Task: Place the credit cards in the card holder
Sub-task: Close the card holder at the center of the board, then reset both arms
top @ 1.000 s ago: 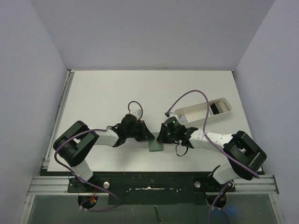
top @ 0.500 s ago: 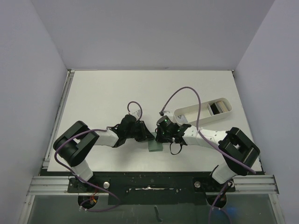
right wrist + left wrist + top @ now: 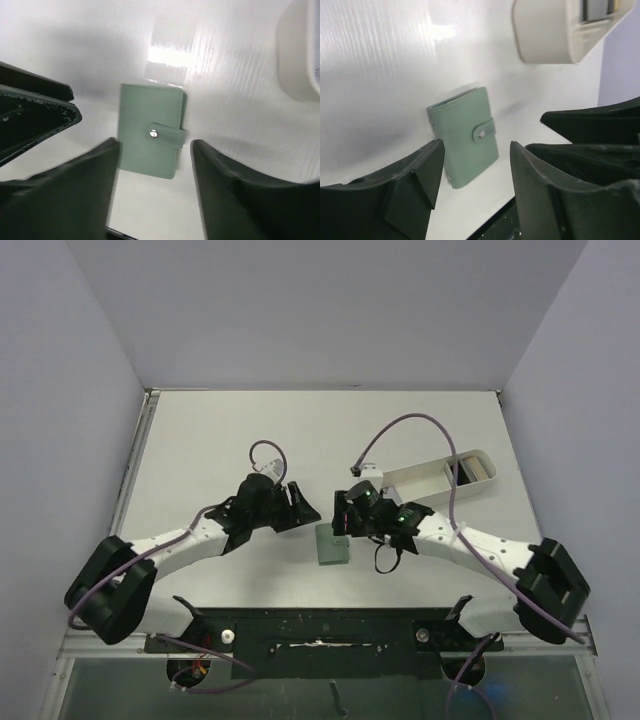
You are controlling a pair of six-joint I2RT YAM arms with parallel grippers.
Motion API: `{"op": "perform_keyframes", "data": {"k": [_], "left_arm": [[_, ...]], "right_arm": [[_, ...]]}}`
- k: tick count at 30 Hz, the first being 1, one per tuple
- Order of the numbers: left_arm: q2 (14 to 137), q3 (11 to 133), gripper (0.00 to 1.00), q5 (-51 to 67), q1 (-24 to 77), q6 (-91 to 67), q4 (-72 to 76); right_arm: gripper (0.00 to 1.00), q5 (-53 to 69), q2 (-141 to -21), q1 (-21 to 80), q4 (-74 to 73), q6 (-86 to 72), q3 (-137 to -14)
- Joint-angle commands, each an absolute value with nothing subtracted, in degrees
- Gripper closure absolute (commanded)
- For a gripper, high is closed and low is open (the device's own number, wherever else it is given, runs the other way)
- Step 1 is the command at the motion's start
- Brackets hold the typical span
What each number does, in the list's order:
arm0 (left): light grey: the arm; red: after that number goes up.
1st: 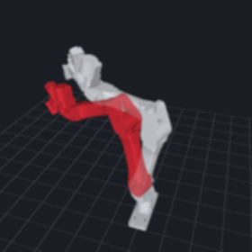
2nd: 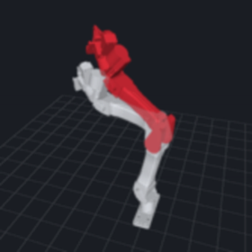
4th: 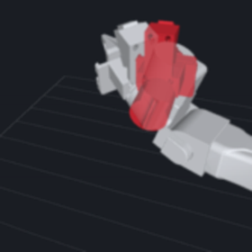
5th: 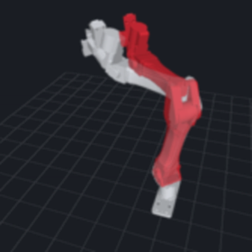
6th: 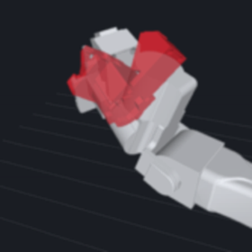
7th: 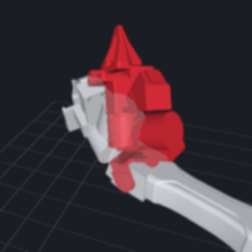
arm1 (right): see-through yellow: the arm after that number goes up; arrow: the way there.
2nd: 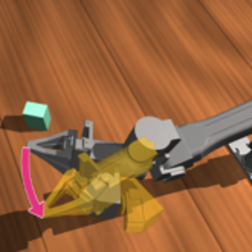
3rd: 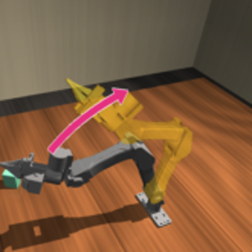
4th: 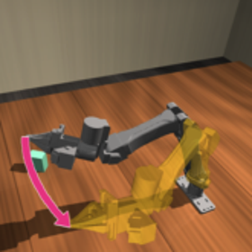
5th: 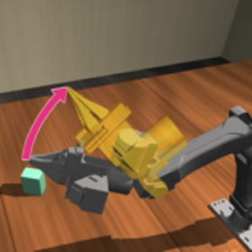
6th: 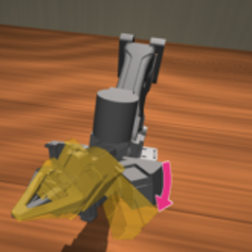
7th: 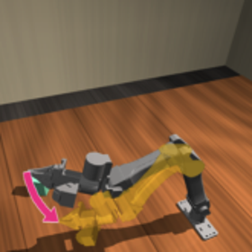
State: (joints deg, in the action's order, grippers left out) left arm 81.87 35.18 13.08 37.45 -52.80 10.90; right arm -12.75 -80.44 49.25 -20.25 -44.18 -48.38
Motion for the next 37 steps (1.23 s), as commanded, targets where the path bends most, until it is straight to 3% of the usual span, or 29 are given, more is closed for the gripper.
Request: {"op": "perform_keyframes", "data": {"k": [1,3,4,11,17,37], "left_arm": [[71.5,42.9,0.41,7.5,37.0,-46.8,-1.1],[67.3,46.1,0.36,5.3,36.9,-45.0,-7.0],[65.4,47.6,0.34,4.6,36.9,-44.0,-9.0],[53.3,55.2,0.28,2.2,36.6,-39.3,-16.3],[46.0,52.8,0.26,3.5,36.6,-40.4,-13.0],[40.9,44.7,0.23,3.3,36.6,-43.4,-11.6]], "right_arm": [[0.28,-20.5,-68.5,49.7,-21.4,-42.5,-51.0],[0.03,-22.1,-63.4,49.6,-22.6,-42.3,-51.0],[0.02,-22.9,-61.2,49.6,-23.4,-42.1,-51.4],[0.02,-30.5,-48.5,49.6,-31.0,-41.6,-55.8],[0.02,-34.5,-42.0,49.5,-32.2,-44.1,-54.6],[0.02,-33.4,-43.3,49.6,-33.6,-51.5,-51.1]]}}
